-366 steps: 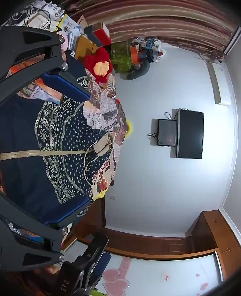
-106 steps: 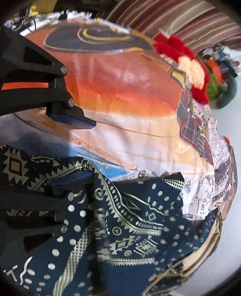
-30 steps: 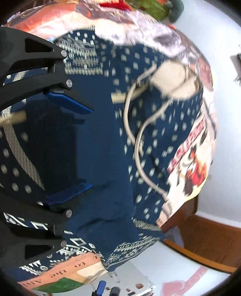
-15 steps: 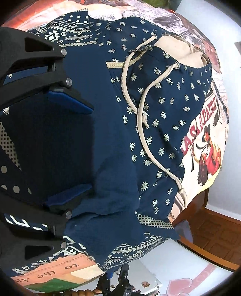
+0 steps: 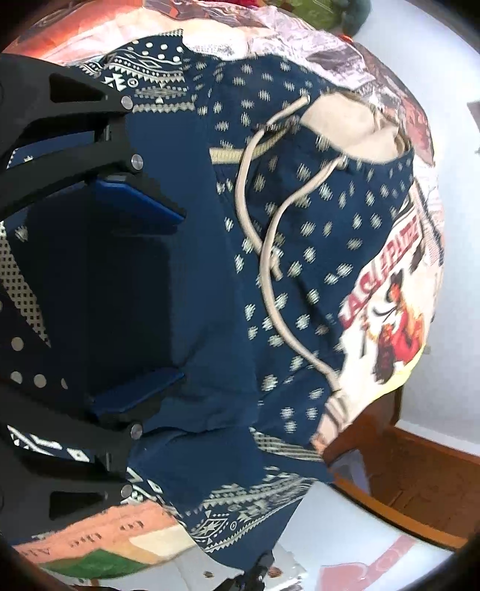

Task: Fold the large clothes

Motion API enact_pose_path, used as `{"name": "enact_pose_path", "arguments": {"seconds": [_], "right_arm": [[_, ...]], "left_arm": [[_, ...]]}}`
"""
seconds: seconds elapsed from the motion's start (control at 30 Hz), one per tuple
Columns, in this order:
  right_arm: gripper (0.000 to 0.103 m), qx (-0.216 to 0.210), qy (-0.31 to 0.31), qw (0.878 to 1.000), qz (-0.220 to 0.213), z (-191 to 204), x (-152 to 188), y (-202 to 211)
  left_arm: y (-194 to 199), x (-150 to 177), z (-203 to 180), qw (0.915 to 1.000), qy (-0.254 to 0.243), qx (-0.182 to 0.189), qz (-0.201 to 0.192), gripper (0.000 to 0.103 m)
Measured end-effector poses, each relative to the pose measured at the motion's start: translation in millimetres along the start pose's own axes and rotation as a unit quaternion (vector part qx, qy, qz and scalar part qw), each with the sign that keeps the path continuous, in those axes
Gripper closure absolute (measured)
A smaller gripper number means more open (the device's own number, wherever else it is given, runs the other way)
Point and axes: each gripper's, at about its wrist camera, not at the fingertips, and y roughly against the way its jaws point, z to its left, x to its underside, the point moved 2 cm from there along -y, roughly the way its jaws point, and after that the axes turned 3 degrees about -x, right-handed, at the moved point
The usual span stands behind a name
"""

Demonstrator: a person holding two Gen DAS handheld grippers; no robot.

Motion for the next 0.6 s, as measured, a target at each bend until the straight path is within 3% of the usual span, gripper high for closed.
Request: {"name": "enact_pose_path", "arguments": {"seconds": [0.2,0.37,0.6], "right_arm": [[0.098,-0.037,0.074,0.995,-0.063,60.4,-11.5,43.8],[0.099,-0.074,0.134,0.982,-0.106,122.0,-9.0,73.1],[0.100,-0.134,0.221,0.960,-0.109,220.9,20.5,82.7]], "left_arm": [[40.0,-1.5,23.5,0.9987,0.031,-0.003,-0.041,0.023],[77.5,1.8,51.0,0.9952,0.055,-0.013,-0.080,0.023],[118.7,16.2,92.0,0.9891,0.082,-0.027,-0.119,0.023]]}}
